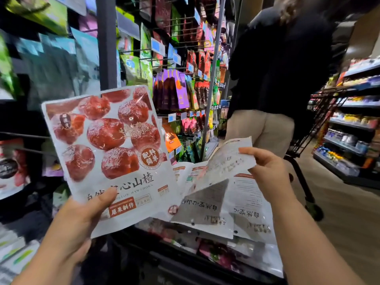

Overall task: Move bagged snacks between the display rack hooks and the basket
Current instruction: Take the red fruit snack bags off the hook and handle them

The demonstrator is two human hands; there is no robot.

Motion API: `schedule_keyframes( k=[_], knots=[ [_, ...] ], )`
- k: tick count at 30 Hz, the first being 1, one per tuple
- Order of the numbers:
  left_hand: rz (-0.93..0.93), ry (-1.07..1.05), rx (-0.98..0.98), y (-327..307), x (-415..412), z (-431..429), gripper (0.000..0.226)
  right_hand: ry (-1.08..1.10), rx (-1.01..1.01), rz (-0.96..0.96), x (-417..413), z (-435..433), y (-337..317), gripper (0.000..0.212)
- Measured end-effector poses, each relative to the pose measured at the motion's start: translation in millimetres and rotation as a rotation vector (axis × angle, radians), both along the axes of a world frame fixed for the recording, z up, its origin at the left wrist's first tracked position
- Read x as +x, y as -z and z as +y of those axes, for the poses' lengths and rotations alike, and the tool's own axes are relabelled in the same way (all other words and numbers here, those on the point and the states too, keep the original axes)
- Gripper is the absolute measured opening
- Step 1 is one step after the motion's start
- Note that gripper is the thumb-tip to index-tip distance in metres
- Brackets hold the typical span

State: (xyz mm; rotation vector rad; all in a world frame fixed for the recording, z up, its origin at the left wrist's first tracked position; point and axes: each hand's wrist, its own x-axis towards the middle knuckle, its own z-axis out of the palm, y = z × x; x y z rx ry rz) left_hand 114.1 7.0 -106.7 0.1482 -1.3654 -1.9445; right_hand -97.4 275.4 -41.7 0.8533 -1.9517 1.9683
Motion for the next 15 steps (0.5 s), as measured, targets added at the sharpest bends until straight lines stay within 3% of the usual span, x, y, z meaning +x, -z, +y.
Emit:
schedule_keyframes(
  k=[2,5,8,12,15],
  knots=[
    [0.006,-0.019,0.0,-1.9,3.4,-3.8,0.052,0.096,0.047,0.177,1.7,-13.7,2.2,0.046],
    [0.007,-0.049,0.029,-3.7,10.3,-6.8,0.053,0.215,0.121,0.497,5.7,-34.3,-6.1,0.017],
    [0.019,-0.063,0.048,-5.7,19.3,-13.4,0.05,0.272,0.155,0.594,2.2,-51.1,-20.8,0.01],
    [0.033,-0.083,0.022,-11.2,29.5,-24.4,0.092,0.205,0.278,0.684,-6.7,-68.3,-40.5,0.01],
    [0.066,-0.105,0.032,-16.6,36.1,-31.4,0.064,0.194,0.358,0.746,-6.9,-78.9,-55.8,0.01]
  ],
)
